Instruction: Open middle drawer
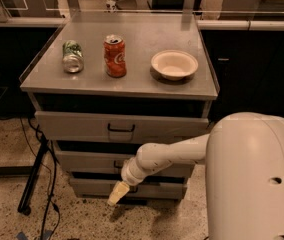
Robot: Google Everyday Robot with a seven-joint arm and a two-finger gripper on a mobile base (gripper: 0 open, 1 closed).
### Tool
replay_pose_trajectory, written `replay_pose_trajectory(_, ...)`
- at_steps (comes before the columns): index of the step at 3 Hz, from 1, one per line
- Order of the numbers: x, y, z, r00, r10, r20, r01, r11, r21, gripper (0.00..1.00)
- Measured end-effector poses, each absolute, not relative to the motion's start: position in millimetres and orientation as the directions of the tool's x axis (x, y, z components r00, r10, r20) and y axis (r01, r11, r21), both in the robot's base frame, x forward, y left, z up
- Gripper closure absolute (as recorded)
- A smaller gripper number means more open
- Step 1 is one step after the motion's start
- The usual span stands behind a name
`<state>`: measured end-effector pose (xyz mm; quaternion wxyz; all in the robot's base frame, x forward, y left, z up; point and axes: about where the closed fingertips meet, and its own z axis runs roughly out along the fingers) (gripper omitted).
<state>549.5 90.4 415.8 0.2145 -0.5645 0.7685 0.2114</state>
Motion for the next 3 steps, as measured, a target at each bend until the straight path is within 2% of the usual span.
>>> replay_pose_trajectory(3, 528, 92, 400, -0.301, -0.787, -0.539, -0.953, 0.26, 0.153, 0.0)
